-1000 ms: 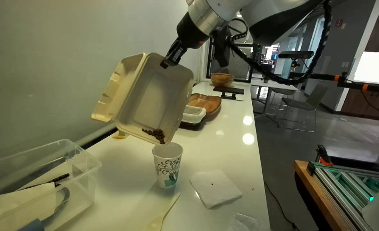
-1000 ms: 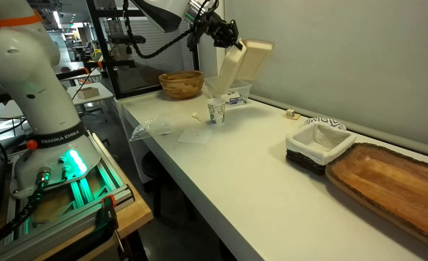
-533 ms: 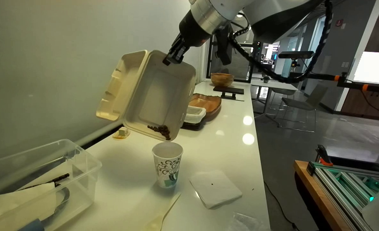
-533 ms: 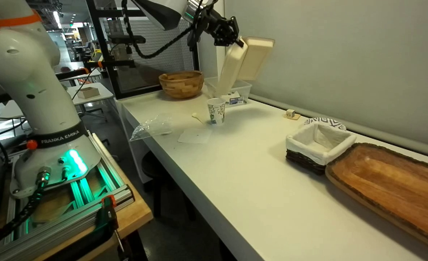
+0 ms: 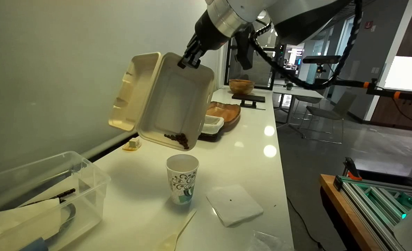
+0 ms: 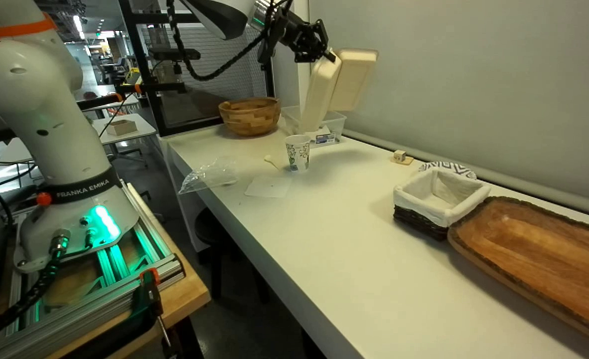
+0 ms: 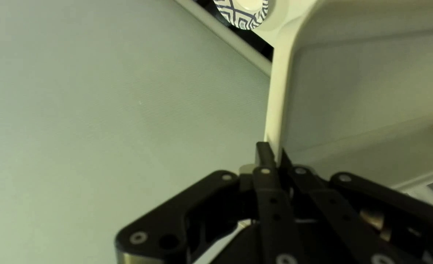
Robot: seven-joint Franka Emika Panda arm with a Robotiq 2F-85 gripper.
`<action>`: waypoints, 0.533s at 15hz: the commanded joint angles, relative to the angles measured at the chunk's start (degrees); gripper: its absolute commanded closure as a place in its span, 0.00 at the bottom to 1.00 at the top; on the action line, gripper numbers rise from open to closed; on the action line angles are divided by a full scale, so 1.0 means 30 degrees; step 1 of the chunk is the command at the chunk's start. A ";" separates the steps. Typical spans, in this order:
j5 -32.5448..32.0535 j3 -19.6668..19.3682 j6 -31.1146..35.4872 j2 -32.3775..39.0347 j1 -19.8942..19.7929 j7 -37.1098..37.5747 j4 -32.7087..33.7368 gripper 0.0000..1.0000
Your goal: Pour the contents from the lunch pack into the cup
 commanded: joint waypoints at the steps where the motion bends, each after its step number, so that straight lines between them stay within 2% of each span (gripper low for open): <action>1: -0.0828 0.0495 -0.1247 -0.0637 0.0236 0.1143 -0.0707 0.99; 8: -0.1110 0.1529 -0.3141 -0.0838 0.0436 0.2541 -0.1083 0.99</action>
